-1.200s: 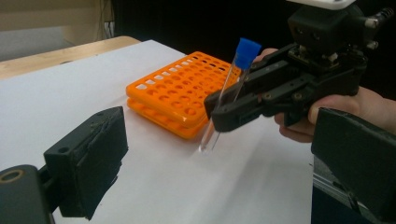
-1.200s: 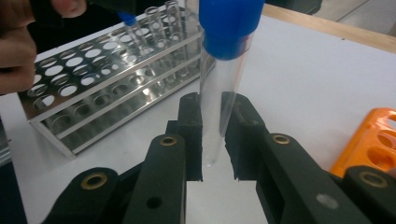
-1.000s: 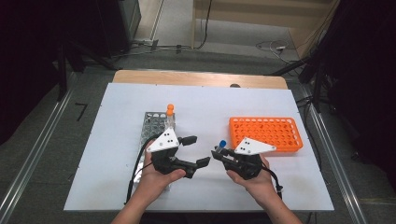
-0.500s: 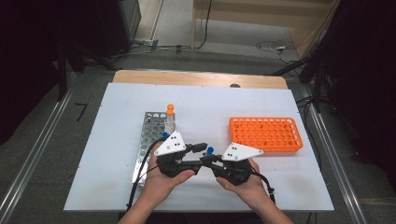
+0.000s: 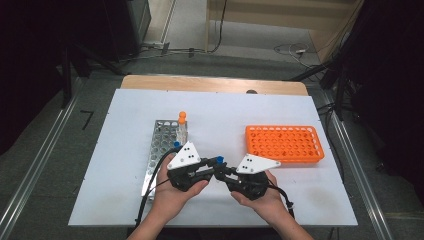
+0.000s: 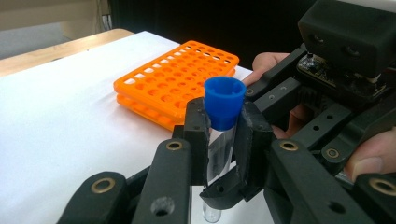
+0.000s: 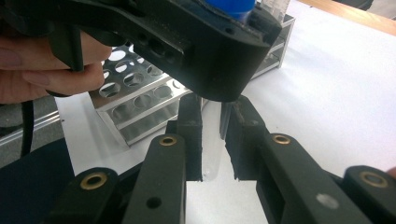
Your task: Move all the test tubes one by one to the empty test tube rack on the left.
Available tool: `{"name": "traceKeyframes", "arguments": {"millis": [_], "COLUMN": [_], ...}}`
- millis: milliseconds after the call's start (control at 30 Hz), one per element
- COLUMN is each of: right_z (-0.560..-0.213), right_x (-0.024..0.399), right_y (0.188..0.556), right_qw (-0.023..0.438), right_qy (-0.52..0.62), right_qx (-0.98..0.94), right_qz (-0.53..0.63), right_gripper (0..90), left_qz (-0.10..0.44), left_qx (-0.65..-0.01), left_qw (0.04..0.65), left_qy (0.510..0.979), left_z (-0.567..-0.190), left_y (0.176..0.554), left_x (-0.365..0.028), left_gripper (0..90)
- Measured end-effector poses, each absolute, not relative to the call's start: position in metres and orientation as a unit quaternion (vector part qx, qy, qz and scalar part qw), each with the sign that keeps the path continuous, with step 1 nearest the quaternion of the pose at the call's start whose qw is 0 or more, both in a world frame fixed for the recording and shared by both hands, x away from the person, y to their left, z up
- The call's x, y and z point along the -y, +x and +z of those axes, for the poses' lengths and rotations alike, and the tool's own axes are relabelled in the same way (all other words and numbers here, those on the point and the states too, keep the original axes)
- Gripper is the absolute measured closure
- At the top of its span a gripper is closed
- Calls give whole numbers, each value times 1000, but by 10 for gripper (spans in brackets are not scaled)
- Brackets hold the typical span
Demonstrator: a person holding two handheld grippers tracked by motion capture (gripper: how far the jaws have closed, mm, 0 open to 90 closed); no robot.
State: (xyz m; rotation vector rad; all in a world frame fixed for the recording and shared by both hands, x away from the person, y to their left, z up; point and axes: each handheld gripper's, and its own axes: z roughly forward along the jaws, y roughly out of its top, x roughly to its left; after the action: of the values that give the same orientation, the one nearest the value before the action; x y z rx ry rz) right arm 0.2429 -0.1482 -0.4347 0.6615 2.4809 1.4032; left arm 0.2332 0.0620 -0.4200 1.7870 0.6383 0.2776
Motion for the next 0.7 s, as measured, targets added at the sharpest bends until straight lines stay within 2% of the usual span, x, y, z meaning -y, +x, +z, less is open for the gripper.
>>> {"name": "traceKeyframes", "arguments": {"millis": [100, 367, 467, 700], "right_z": [-435, -430, -430, -428], "right_x": [148, 155, 165, 187], "right_y": [242, 241, 245, 254], "right_qw": [109, 92, 93, 98], "right_qy": [221, 206, 214, 230], "right_qx": [-842, -834, -828, -822], "right_qz": [479, 503, 510, 512], "right_gripper": [713, 291, 202, 77], "left_qz": [120, 135, 142, 157], "left_qx": [-275, -293, -298, -315], "left_qw": [576, 584, 585, 587], "left_qy": [760, 745, 740, 729], "left_z": [-419, -414, -412, -410], "left_y": [233, 233, 233, 237], "left_x": [-64, -81, -89, -108], "left_gripper": [772, 772, 772, 772]}}
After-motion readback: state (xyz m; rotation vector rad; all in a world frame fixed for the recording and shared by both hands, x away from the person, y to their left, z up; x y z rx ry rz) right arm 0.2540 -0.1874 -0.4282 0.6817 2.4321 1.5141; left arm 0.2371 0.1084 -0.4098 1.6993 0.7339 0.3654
